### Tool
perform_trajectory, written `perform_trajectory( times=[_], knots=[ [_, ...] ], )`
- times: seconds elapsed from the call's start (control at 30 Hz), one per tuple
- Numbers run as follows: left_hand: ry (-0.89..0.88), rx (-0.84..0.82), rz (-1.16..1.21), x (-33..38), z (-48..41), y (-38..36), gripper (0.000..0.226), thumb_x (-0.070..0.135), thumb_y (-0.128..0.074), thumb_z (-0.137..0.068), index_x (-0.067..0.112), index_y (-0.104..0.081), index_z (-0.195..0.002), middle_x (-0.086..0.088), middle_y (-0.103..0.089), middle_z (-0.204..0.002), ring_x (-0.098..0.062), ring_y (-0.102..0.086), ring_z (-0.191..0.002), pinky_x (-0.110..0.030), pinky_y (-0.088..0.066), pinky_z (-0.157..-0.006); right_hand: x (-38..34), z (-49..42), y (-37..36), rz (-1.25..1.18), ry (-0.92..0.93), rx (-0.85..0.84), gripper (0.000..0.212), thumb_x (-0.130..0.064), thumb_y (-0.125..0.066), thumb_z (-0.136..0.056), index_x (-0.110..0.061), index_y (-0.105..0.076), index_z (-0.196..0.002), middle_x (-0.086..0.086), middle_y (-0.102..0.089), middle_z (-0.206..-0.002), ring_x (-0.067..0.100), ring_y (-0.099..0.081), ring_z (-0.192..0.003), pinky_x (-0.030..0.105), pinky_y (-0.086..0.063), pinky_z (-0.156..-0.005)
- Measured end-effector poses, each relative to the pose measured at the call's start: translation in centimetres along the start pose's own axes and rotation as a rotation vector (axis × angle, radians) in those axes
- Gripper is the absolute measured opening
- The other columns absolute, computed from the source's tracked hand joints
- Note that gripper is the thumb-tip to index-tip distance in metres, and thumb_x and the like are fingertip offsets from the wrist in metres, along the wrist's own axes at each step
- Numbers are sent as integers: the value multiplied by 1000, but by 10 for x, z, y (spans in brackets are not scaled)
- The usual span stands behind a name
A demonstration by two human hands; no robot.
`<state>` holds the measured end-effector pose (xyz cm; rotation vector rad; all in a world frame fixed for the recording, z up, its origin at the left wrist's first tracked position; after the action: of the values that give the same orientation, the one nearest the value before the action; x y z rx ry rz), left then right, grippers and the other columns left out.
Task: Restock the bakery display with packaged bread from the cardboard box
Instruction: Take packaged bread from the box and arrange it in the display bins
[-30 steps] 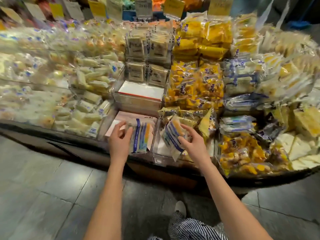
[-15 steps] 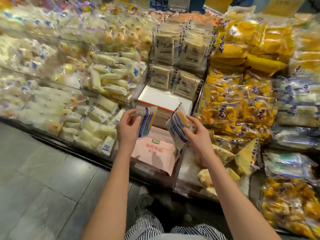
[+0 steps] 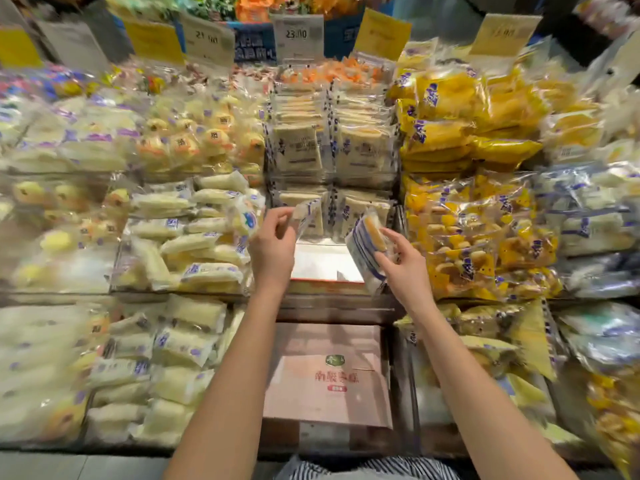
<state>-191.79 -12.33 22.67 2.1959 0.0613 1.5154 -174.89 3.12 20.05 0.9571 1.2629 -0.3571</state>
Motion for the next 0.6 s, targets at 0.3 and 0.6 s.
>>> perform_trajectory(
  times=[0.3, 0.6],
  knots=[
    [-386, -45, -146, -24, -45, -40, 24, -4, -56, -85, 0, -69, -105, -15, -72, -107, -28, -69, -100, -40, -57, -89, -23, -71, -21, 301, 357, 101, 58, 17, -55, -81, -13, -62, -129, 4, -65, -128, 19, -60, -116, 29, -50, -94],
    [-254, -530, -338, -98, -20, -85, 26, 8, -75, -82, 10, -72, -108, -14, -44, -150, -34, -32, -144, -61, -26, -115, 52, -77, -61, 797, 521, -146, 56, 7, -73, -72, -15, -67, -123, 18, -50, -144, 40, -40, -138, 55, -28, -114]
  ],
)
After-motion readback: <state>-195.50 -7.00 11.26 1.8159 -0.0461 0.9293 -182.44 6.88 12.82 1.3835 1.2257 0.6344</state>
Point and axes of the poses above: each hand's wrist, its own z-axis away from the middle knuckle, its own y-axis out of the back of the hand, x = y × z, the point moved 2 cm from there along -z, towards the middle knuckle
